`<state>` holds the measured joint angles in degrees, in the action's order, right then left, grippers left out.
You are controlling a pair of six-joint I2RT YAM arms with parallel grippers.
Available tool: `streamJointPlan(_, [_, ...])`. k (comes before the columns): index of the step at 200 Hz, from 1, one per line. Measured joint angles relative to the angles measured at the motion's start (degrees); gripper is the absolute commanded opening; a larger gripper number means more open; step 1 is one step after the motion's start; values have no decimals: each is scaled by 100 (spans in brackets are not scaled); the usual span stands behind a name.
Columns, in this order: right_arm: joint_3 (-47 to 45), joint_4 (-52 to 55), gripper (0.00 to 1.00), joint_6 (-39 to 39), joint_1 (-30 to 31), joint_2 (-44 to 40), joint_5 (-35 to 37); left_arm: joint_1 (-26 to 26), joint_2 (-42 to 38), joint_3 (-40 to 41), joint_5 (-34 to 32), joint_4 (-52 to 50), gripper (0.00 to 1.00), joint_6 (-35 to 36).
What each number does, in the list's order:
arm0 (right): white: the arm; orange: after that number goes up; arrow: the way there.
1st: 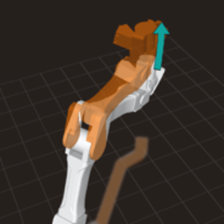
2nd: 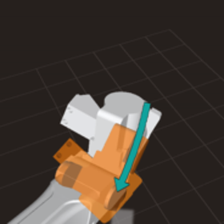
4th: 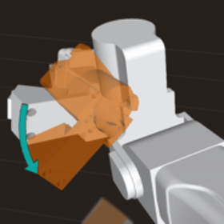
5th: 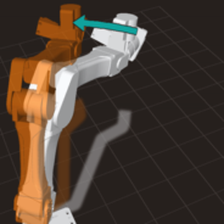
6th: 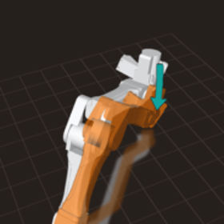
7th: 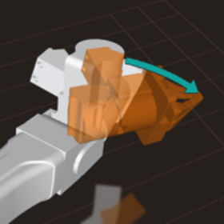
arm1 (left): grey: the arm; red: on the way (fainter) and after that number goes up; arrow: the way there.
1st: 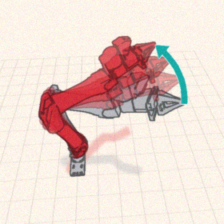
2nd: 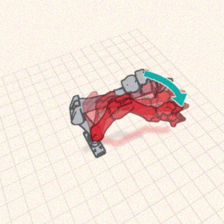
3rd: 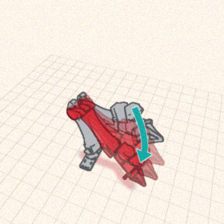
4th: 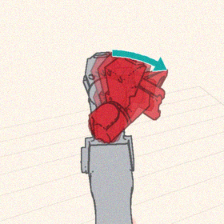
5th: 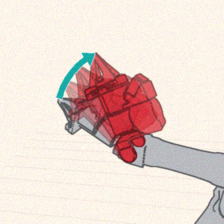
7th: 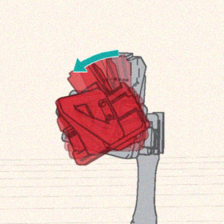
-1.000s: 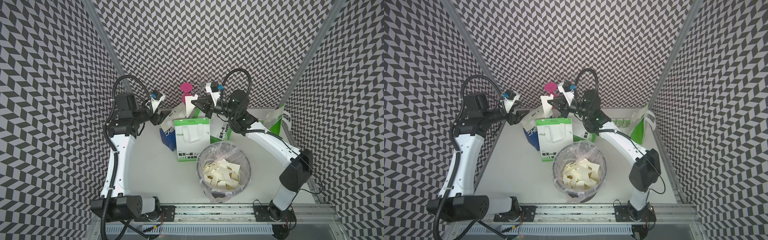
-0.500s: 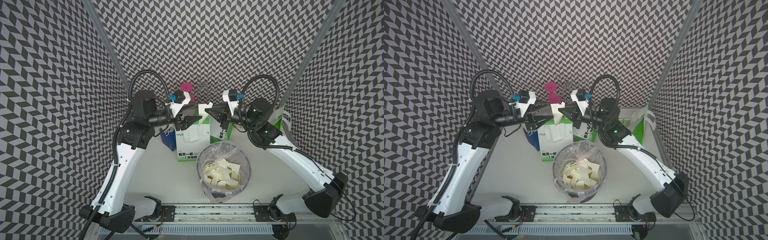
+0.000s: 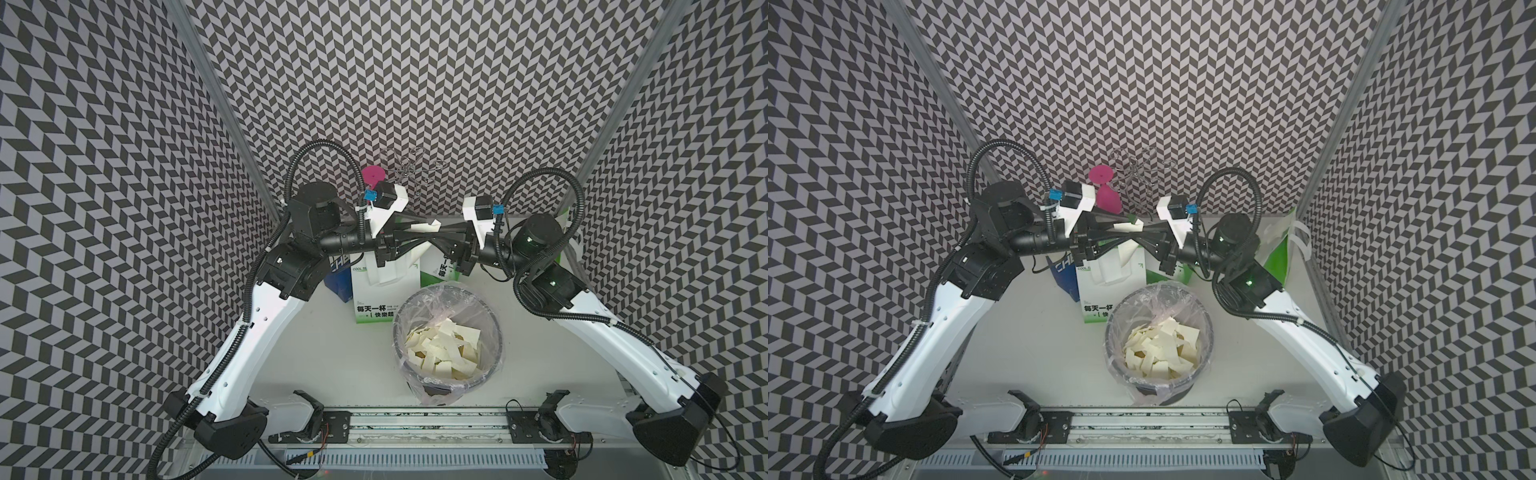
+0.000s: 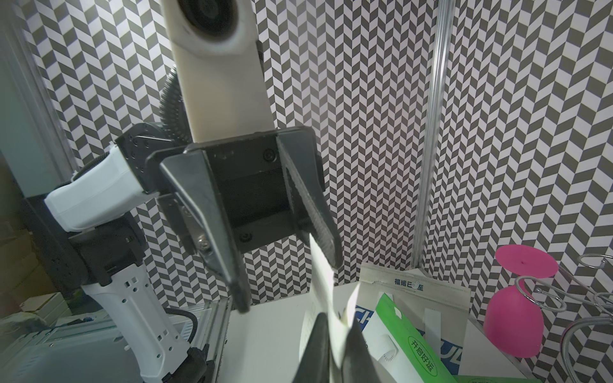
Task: Shred takeout receipts and throw away
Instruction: Shred the takeout receipt.
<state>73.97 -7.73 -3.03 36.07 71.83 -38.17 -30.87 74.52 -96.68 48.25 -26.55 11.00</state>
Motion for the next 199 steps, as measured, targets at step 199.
streamJointPlan(199, [-33,0,9,-46,0,-31,0,-76,181,-286,-483,-597,0,345])
